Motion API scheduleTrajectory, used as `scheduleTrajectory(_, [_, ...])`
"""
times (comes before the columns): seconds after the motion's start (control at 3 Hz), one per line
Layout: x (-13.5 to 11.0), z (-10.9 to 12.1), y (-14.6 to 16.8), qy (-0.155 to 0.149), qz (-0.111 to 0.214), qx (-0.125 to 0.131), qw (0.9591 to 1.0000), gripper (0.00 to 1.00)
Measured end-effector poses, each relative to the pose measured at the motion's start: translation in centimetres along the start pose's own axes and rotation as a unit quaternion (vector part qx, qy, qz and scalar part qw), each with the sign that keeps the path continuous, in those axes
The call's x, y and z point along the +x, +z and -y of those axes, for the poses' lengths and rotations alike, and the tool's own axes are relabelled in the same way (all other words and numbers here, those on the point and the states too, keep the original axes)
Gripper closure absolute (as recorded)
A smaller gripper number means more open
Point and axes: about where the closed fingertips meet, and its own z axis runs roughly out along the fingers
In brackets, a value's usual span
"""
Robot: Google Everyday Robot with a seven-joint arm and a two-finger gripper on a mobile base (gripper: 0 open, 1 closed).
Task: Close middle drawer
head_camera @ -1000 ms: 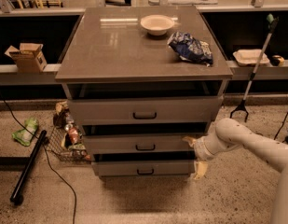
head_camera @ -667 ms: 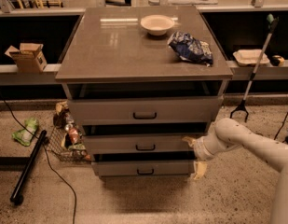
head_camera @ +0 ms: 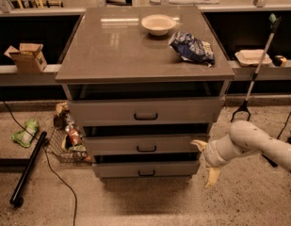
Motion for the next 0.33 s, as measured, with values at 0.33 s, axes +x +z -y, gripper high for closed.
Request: scheduleTrajectory(0.33, [-0.15, -2.28, -4.26, 0.011, -0.016, 0.02, 0.9996, 0.0])
